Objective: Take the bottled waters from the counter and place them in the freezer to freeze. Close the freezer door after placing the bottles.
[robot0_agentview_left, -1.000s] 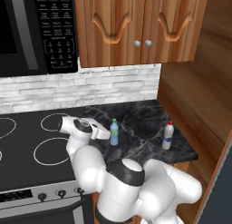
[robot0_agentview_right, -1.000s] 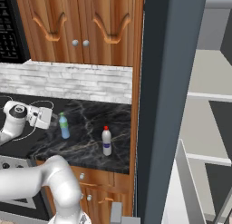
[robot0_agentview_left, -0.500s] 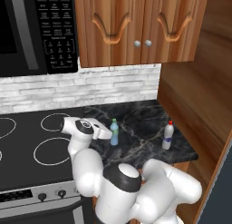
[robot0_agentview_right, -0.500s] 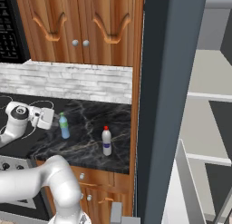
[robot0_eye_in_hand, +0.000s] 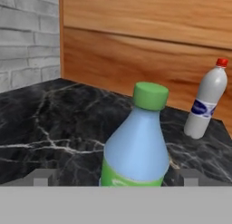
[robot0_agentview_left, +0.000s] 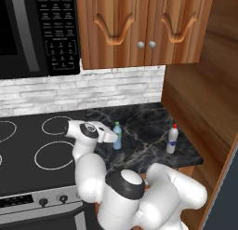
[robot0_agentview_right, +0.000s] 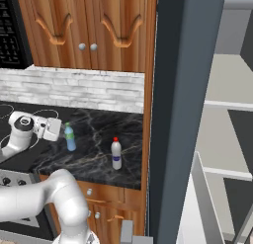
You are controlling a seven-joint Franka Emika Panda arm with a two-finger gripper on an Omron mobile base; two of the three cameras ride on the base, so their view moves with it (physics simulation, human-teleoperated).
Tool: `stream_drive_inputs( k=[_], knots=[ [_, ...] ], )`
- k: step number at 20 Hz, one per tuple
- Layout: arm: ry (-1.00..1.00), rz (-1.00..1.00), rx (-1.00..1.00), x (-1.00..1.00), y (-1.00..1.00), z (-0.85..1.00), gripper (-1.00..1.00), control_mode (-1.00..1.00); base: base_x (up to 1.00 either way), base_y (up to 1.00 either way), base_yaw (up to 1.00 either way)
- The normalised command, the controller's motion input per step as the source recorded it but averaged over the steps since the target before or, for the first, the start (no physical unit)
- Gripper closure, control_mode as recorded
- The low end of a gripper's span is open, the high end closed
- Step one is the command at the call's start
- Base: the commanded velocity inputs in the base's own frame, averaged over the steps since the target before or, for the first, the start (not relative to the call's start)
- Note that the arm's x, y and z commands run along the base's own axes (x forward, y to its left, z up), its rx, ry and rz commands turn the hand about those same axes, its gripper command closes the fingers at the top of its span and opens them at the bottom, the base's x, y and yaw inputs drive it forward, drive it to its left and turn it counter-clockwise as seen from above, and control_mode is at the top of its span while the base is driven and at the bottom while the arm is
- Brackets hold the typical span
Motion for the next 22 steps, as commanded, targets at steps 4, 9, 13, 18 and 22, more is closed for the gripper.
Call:
stream_drive_inputs(
  k=[4,9,13,18,22],
  knots=[
    [0.01,0.00,-0.03,0.00,-0.05,-0.06,-1.00,-1.00,0.00,0.00,0.00],
    [0.00,0.00,-0.02,0.00,-0.10,-0.04,-1.00,-1.00,0.00,0.00,0.00],
    [0.00,0.00,-0.03,0.00,-0.14,-0.02,-1.00,-1.00,0.00,0.00,0.00],
    [0.00,0.00,-0.03,0.00,-0.11,0.00,-1.00,-1.00,0.00,0.00,0.00],
    [0.00,0.00,-0.03,0.00,-0.04,-0.02,-1.00,-1.00,0.00,0.00,0.00]
  ],
)
